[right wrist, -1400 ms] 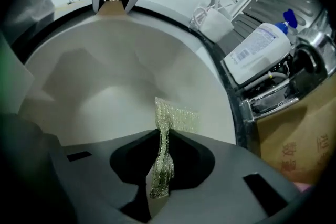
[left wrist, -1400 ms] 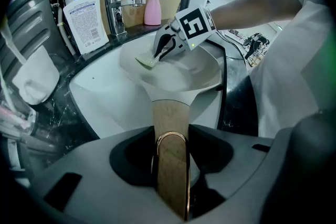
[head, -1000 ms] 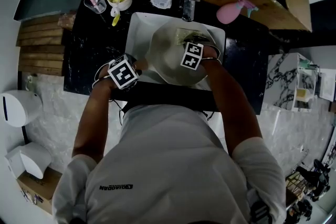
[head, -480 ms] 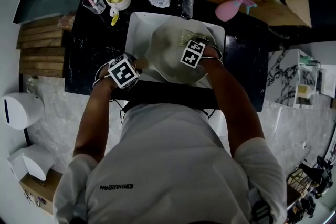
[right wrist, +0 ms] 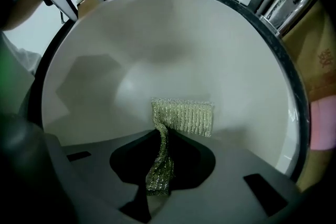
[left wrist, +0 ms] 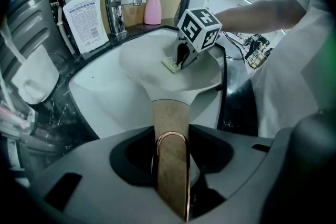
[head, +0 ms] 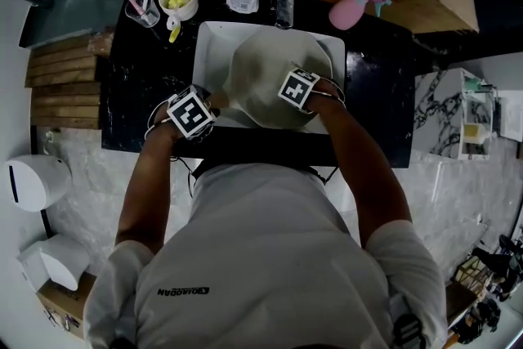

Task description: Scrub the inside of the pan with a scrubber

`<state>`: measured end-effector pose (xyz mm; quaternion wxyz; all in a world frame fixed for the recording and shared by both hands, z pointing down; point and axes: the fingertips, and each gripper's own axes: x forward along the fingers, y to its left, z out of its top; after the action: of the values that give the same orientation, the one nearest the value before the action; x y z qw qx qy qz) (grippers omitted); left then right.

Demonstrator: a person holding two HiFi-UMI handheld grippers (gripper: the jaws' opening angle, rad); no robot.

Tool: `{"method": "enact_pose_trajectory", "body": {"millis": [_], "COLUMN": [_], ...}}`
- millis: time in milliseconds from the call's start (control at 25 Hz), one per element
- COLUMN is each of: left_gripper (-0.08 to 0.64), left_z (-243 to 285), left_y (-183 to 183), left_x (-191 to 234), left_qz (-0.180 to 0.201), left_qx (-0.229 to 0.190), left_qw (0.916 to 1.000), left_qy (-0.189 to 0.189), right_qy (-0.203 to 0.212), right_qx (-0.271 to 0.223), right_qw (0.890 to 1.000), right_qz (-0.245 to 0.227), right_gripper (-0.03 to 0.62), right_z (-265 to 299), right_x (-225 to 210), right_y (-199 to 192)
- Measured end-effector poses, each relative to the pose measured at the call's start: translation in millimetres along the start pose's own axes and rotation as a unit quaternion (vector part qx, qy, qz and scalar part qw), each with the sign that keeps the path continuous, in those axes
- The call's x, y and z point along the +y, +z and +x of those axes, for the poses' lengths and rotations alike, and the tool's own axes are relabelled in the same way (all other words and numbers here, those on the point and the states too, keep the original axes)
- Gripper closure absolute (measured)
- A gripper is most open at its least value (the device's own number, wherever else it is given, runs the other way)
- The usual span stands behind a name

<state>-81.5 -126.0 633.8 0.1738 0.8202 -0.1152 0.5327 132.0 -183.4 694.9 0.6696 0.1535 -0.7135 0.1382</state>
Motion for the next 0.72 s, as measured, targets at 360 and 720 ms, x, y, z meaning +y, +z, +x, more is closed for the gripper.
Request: {"method": "enact_pose_trajectory", "body": {"millis": [360, 720], "left_gripper": [0.37, 0.37], "left_z": [-7, -5], "left_y": [4, 4], "left_x": [3, 4], "left_qz": [0.005, 0.005], "left_qx": [0.0, 0.0], "left_qw": [0.9999, 0.9999], "left_qy": [0.012, 0.015], "right_qy": [0.072, 0.176], "right_qx": [0.017, -0.003], "right_qw": [0.997, 0.984], "right_qz": [0.032, 0.033], "right_gripper": [0.517, 0.514], "right_z": [1, -3], "right_x": [43, 82], "right_y": [-11, 3]}}
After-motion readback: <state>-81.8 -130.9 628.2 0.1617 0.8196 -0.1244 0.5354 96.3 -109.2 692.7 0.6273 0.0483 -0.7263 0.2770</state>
